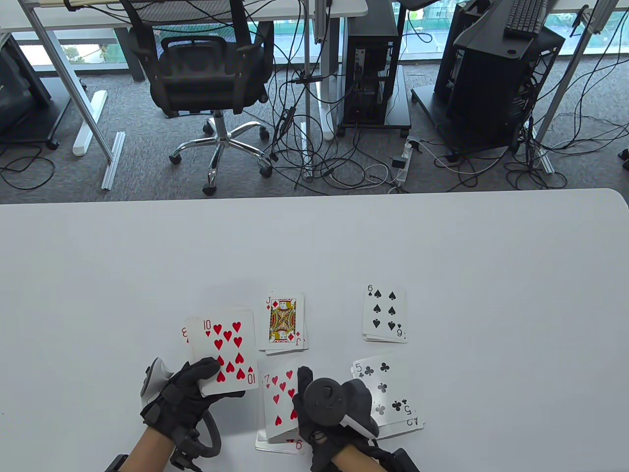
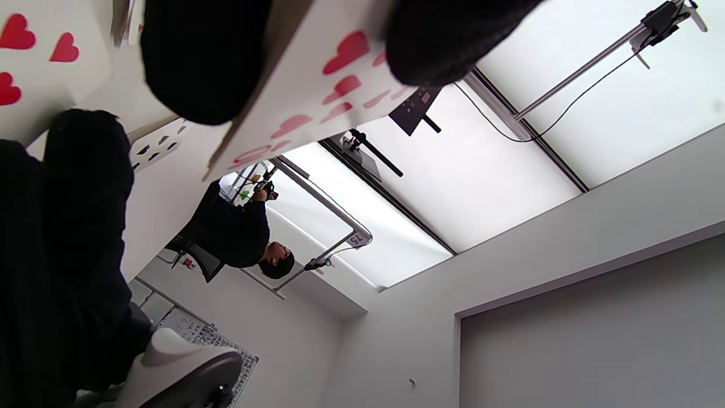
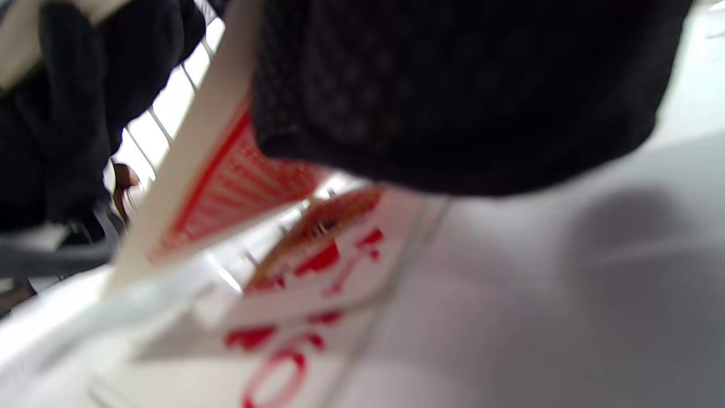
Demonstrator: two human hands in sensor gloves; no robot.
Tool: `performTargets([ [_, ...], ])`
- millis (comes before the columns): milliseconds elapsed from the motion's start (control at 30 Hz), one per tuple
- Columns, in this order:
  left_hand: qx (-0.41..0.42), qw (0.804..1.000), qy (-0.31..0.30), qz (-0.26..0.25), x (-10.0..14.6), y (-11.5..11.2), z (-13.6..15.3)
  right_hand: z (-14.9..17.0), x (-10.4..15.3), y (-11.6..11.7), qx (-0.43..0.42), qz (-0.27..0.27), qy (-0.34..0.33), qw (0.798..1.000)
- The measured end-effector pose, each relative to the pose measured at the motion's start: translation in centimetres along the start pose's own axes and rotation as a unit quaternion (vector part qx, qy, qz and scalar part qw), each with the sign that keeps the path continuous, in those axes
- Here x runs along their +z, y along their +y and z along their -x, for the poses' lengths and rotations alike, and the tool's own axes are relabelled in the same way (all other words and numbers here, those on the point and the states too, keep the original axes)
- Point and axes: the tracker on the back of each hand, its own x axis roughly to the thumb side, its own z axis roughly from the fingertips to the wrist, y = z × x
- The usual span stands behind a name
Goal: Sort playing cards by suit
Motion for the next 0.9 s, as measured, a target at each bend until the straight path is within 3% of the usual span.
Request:
performTargets([
  [300, -0.001, 1.0, 0.008, -0.001, 0.1, 0.0, 0.1, -2.1, -0.1, 1.8, 0.158, -0.061, -0.017, 0.985],
  [533, -0.002, 1.0, 0.012, 0.001, 0.1, 0.1, 0.2, -1.6, -0.1, 1.1, 0.12, -0.062, -0.007, 0.991],
  [633, -0.002, 1.0, 0.015, 0.003, 0.1, 0.0, 0.2, -1.4, 0.1, 0.0, 0.079, -0.019, -0.015, 0.997],
  [733, -0.007, 1.0, 0.019, 0.01, 0.1, -0.4, 0.3, -1.2, 0.6, -1.9, 0.008, 0.064, -0.036, 0.997],
  [900, -0.018, 0.999, 0.034, 0.027, 0.0, -1.5, 1.0, -0.9, 1.5, -4.0, -0.117, 0.17, -0.072, 0.976],
])
